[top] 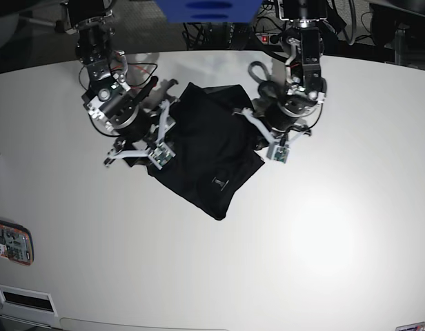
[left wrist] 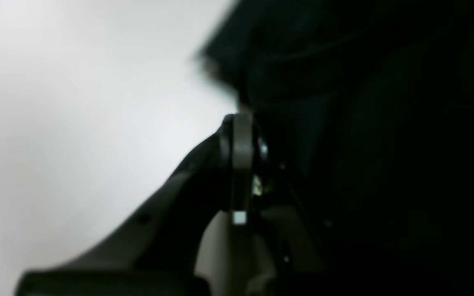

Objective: Fold the T-shirt properly

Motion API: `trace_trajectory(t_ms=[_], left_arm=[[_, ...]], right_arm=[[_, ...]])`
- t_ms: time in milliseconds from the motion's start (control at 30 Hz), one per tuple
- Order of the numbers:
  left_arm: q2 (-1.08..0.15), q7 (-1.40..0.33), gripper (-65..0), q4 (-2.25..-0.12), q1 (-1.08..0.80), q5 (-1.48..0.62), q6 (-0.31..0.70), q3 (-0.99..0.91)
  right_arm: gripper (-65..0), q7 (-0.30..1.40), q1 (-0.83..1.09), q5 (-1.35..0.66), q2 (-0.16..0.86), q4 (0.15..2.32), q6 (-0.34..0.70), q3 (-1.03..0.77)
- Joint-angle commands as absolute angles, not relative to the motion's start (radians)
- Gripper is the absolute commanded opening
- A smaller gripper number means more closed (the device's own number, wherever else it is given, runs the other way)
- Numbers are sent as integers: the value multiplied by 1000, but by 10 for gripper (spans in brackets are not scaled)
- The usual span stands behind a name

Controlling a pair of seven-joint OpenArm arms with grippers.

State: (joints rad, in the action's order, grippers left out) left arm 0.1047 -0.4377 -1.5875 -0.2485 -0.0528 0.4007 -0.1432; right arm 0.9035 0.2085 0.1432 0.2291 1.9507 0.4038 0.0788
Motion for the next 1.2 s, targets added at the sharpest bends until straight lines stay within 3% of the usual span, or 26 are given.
trace_trajectory(t_ms=[0,133,367,633,833,1167], left_arm=[[108,-397,-650,-1583,-234,-61,384,-125],[97,-277,-650,-1438,-153,-58,320,-111],[-4,-266,-650,-1357,-113,21,309,-110],[-105,-263,-650,-1162,82,107,309,-108],[-62,-248,-650,-1044,173,107,309,-105],[24,-22,-650,-862,217,116,309,-105]], right_arm=[[-361,885,200,139,246,1971,403,62],[-361,888,173,139,263,1971,403,18],[-361,888,148,137,283,1963,403,-36],[-361,888,151,136,285,1963,403,-36],[-361,888,154,136,285,1963,403,-38],[-361,880,153,136,285,1962,403,-35]])
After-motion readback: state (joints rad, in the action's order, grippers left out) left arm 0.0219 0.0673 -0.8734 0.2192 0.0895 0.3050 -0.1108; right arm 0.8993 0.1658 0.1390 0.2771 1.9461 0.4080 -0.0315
